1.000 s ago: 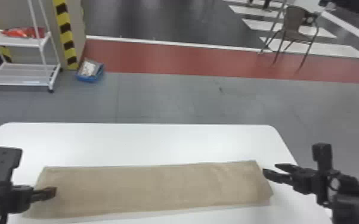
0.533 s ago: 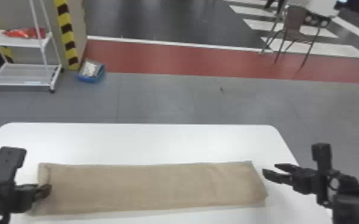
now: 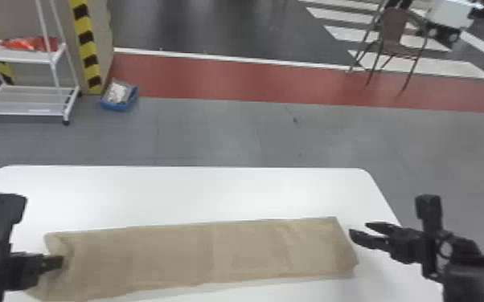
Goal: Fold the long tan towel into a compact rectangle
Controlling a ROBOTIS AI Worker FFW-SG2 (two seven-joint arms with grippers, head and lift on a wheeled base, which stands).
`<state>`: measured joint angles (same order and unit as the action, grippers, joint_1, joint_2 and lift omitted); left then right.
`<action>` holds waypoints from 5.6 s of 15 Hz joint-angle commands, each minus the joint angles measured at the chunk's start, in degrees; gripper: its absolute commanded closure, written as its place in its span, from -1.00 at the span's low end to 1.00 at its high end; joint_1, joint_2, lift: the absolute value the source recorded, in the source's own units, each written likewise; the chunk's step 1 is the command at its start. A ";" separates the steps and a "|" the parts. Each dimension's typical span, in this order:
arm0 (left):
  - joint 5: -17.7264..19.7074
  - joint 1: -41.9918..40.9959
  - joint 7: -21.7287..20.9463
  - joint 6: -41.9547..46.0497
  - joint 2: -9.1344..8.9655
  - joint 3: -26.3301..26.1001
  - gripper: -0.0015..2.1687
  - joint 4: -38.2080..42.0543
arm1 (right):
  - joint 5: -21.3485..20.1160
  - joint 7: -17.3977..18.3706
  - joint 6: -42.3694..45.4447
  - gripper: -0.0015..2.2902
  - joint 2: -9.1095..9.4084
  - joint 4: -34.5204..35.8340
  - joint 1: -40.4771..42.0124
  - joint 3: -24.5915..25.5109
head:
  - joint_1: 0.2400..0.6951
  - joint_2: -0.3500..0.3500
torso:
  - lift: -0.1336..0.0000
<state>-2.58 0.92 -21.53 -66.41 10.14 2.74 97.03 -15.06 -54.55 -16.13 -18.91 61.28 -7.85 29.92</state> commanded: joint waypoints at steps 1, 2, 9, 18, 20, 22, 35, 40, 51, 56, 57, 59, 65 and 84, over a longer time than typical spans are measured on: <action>2.40 -0.04 -0.45 -5.63 -0.38 0.07 0.28 3.51 | 0.12 -0.03 0.35 -0.64 0.89 0.42 0.29 -0.04 | 1.00 -0.68 | 1.00; 3.11 0.04 -0.54 -7.38 -0.91 -0.01 0.28 4.31 | 0.12 -0.03 0.53 -0.64 1.33 0.59 0.38 -0.21 | 1.00 -0.70 | 1.00; 12.69 1.80 -0.18 -10.37 -2.58 2.54 0.28 7.38 | 2.67 -0.90 0.53 -0.64 3.53 3.76 1.96 0.05 | 1.00 -0.78 | 1.00; 26.49 2.68 1.84 -9.85 -4.60 3.15 0.28 7.56 | 4.86 -0.73 4.57 -0.26 10.65 8.85 4.07 -3.20 | 1.00 -0.77 | 1.00; 28.24 3.12 2.63 -10.20 -4.60 2.71 0.28 7.82 | 4.86 -0.64 4.57 0.21 11.97 9.38 4.60 -6.10 | 1.00 -0.72 | 1.00; 29.21 3.38 3.33 -10.37 -4.60 2.62 0.28 8.96 | 4.78 -0.64 4.39 0.30 12.58 9.38 5.04 -9.18 | 1.00 -0.66 | 1.00; 33.69 9.01 3.60 -22.33 -4.33 5.96 0.28 15.56 | 1.00 4.90 0.70 0.35 18.56 3.93 2.40 -22.80 | 1.00 -0.11 | 1.00; 34.84 10.77 4.21 -23.62 -4.25 5.87 0.28 16.08 | 0.38 6.48 1.58 0.35 18.96 0.24 0.56 -25.35 | 1.00 -0.02 | 1.00; 35.80 10.41 4.30 -23.62 -4.16 5.96 0.28 18.81 | 2.14 8.06 2.28 0.35 18.96 -3.80 -4.36 -29.04 | 1.00 0.06 | 1.00; 36.07 10.06 4.74 -23.62 -4.33 5.79 0.28 20.21 | 1.88 9.03 2.28 0.35 18.96 -5.74 -5.33 -32.29 | 1.00 0.09 | 1.00; 36.15 10.06 4.91 -23.62 -4.25 5.87 0.34 20.39 | 1.26 10.08 2.64 0.35 18.96 -5.74 -5.16 -33.00 | 1.00 0.10 | 1.00; 36.33 10.15 5.00 -23.62 -3.98 6.58 0.34 21.01 | 1.44 10.52 4.22 0.35 18.96 -3.71 -3.13 -32.29 | 1.00 0.12 | 1.00; 36.15 10.50 4.91 -23.62 -3.72 7.46 0.34 20.92 | 4.42 6.92 1.23 0.35 18.96 5.16 1.70 -26.93 | 1.00 0.13 | 1.00; 36.33 9.36 4.47 -23.62 -3.72 8.60 0.34 24.08 | -1.20 11.05 -0.88 0.35 18.96 4.81 1.88 -30.62 | 1.00 0.07 | 1.00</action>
<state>33.74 10.28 -17.05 -89.96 6.41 11.48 121.11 -16.54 -43.87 -17.16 -0.09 66.69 -5.52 0.67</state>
